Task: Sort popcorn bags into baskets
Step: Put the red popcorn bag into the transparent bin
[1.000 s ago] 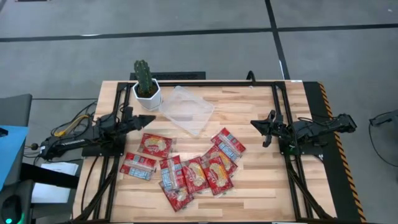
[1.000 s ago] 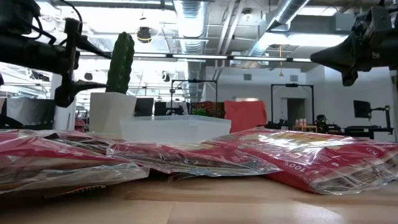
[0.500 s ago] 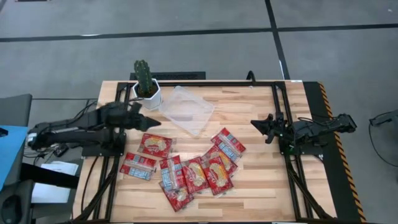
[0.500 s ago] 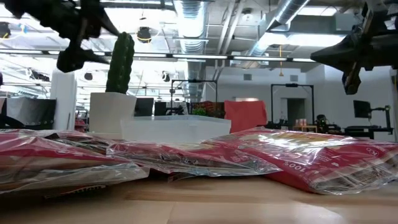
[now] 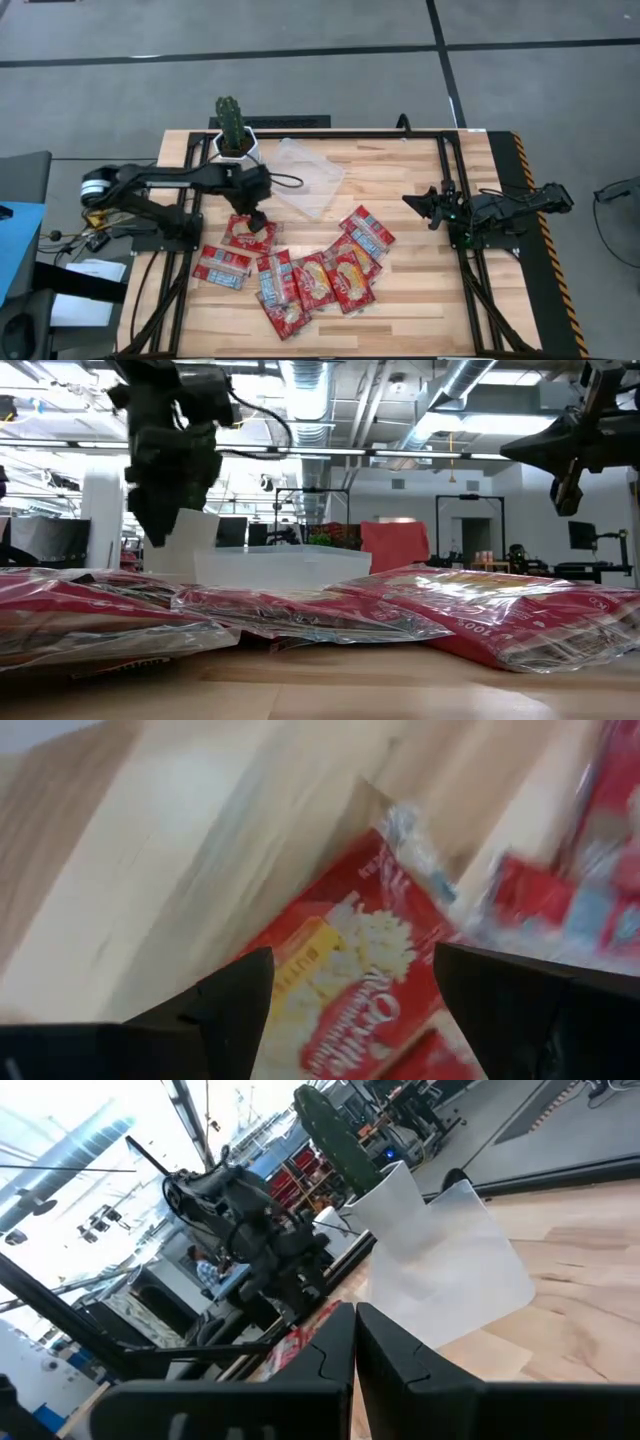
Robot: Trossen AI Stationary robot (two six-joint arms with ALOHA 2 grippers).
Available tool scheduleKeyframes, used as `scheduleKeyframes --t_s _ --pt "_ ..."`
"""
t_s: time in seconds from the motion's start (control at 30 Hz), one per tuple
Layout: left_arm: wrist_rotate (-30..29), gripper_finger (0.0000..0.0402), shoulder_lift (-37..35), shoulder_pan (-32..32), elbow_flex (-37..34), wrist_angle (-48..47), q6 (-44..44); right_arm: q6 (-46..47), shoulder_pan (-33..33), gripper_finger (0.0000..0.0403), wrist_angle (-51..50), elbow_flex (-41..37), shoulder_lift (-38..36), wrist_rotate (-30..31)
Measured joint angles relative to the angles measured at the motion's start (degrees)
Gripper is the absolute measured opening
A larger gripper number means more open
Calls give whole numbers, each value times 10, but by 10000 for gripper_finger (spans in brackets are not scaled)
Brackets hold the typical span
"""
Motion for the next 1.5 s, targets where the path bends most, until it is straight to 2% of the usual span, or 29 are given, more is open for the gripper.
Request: scheduleKeyframes --t_s 0.17,0.3,0.47,0.53,0.67,0.87,0.9,0.97,1.2,1.33,1.5 --pt "28 262 61 10 8 -3 162 -3 0 37 -1 0 0 0" --pt "30 262 101 13 8 -2 238 -3 0 37 -2 0 0 0" --pt "149 255 159 16 8 -25 279 -3 0 37 -3 0 0 0" --pt "172 241 183 12 8 -48 280 -4 0 37 -3 0 0 0" --pt "169 185 226 -1 9 -83 315 -4 0 37 -3 0 0 0" --pt "162 50 270 -6 9 -89 342 -4 0 37 -2 0 0 0" --pt "163 27 271 -6 8 -90 342 -4 0 37 -2 0 0 0" --pt "162 11 271 -7 8 -86 341 -4 0 37 -3 0 0 0" --pt "128 2 221 -6 7 -75 300 -4 0 37 -2 0 0 0" --pt "91 0 172 -5 29 -85 262 -4 0 37 -2 0 0 0" --pt "81 0 110 -5 65 -87 214 -4 0 37 -2 0 0 0"
